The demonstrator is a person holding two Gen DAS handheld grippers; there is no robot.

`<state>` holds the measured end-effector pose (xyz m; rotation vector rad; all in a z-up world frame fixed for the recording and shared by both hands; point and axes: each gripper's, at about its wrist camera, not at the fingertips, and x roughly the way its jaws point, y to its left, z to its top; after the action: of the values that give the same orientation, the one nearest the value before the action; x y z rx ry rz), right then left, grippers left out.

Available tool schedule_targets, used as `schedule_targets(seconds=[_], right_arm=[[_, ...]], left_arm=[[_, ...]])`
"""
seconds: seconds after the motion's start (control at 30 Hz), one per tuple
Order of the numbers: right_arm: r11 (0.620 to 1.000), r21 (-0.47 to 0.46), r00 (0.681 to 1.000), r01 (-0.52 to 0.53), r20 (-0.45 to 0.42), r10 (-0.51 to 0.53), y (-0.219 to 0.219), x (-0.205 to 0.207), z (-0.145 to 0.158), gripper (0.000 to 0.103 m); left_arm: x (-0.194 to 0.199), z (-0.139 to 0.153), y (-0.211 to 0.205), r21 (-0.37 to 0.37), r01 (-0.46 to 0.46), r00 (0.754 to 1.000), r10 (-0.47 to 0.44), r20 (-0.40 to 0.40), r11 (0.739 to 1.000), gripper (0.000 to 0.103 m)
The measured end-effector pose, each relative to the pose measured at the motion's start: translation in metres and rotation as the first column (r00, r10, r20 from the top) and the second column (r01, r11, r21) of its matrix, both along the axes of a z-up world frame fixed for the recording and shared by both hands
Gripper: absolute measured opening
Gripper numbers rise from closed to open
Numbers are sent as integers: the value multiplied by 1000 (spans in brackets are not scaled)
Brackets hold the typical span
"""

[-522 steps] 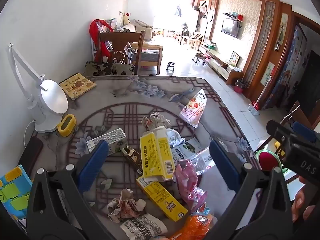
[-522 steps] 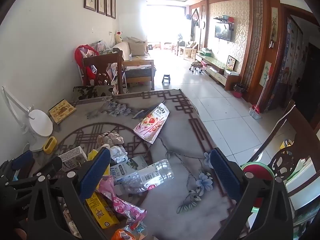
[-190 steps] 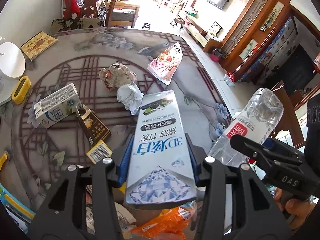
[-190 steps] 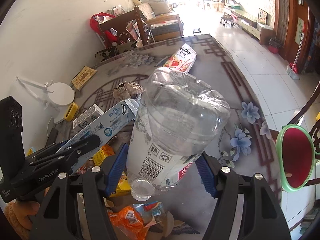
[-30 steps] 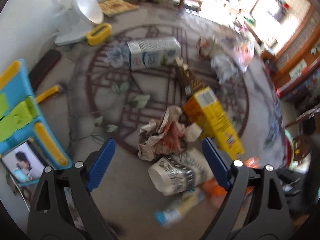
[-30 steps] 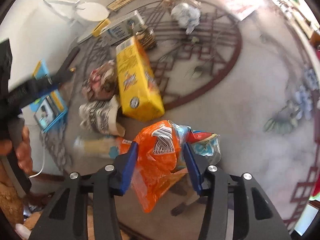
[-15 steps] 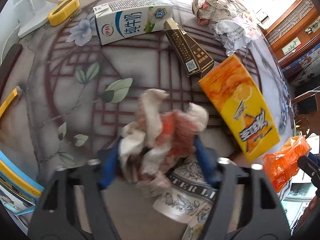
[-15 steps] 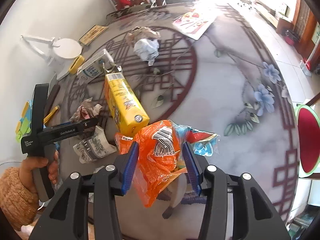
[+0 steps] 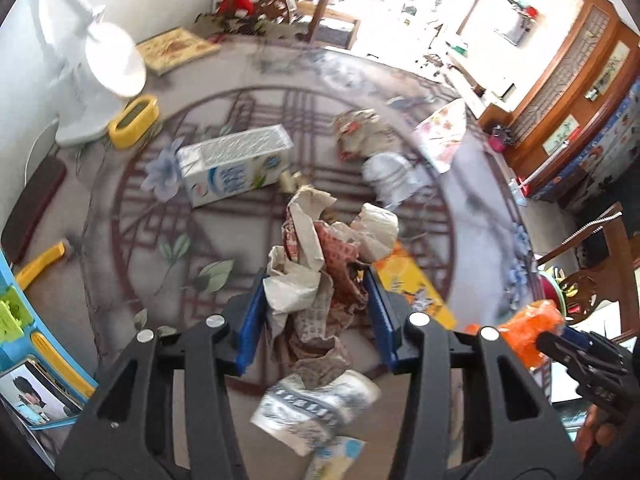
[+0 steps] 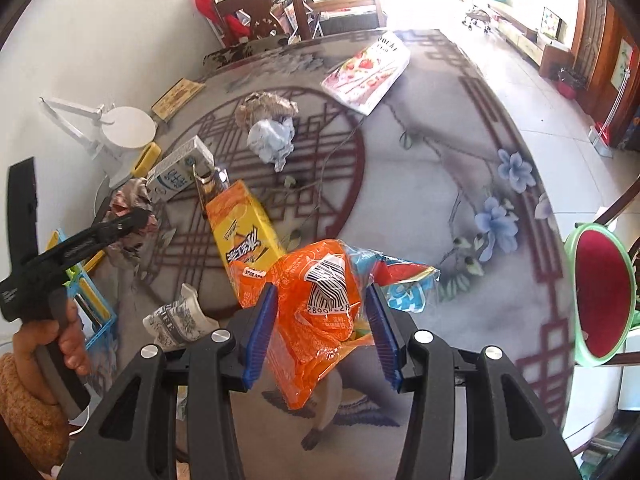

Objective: Collect trash
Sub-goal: 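Grasp the crumpled paper with the left tool while the right tool carries the chip bag toward the bin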

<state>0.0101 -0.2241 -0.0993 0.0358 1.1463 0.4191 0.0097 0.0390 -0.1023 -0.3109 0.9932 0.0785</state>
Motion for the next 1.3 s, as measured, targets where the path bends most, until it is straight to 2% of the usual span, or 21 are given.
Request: schedule_targets(seconds=[0.23, 0.4, 0.53, 0.6, 0.67, 0.77, 0.83, 0.9, 1.13, 1.17, 1.23, 1.3], right_arm=[[1000, 17, 999, -5, 49, 4, -13, 3, 17, 45], [1000, 8, 999, 1, 53, -1, -25, 4, 15, 45], [999, -43, 1000, 5, -16, -5, -37, 9, -9, 46], [999, -38, 997, 20, -79, -23, -46, 11, -29, 46], [999, -34, 994, 26, -106, -29, -52, 12, -40, 46], [999, -28, 990, 33, -134, -36, -60, 14, -52, 54], [998, -12, 988, 57, -142, -58, -66, 14, -55, 66], [998, -17, 988, 63, -143, -65, -68, 13, -55, 71], [998, -6, 987, 55, -152, -55, -65, 20, -64, 71], [999, -9, 988, 43, -151, -44, -63, 20, -65, 70], [1000, -10, 988, 20, -151, -21, -59, 22, -68, 49], [1000, 12, 989, 9, -148, -7, -59, 22, -64, 35]], left_arm=[[5, 20, -34, -10, 46, 998, -46, 42, 999, 46], [9, 26, -58, -8, 82, 995, -82, 60, 997, 46], [15, 21, -81, -4, 123, 991, -123, 45, 992, 46], [17, 17, -91, -20, 137, 990, -136, 29, 990, 45], [19, 17, -99, -23, 150, 988, -150, 29, 988, 46], [24, 17, -111, -14, 175, 984, -174, 30, 985, 46], [26, 16, -116, -12, 183, 983, -183, 25, 983, 46], [27, 14, -120, -9, 189, 982, -189, 18, 982, 46], [32, 13, -132, -11, 202, 979, -202, 6, 979, 46], [33, 13, -132, -11, 203, 979, -203, 5, 979, 46], [34, 13, -135, -10, 208, 978, -208, 5, 978, 46], [33, 14, -138, -8, 213, 977, -213, 7, 977, 46]])
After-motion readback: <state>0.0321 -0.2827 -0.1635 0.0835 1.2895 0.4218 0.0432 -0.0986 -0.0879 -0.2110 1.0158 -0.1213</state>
